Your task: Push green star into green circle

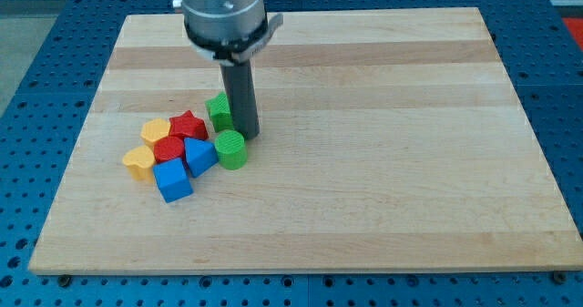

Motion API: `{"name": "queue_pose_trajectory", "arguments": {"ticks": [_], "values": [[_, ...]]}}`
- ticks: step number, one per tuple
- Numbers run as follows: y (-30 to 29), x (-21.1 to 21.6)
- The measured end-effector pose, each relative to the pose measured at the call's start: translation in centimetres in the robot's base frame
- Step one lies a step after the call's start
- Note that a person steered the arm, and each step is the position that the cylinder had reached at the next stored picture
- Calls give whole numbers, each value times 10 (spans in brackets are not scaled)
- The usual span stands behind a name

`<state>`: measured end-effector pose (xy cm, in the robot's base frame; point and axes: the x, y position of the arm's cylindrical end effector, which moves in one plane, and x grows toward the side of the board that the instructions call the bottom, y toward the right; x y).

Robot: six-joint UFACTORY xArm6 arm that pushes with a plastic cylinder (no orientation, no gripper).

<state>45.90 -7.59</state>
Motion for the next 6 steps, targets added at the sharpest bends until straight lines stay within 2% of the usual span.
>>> {"name": "queue_pose_trajectory", "arguments": {"ticks": [1, 2, 3, 4, 5, 6], "values": [[10, -5], [20, -68], [10, -109], [-24, -113], [-42, -87], [-35, -59]]}}
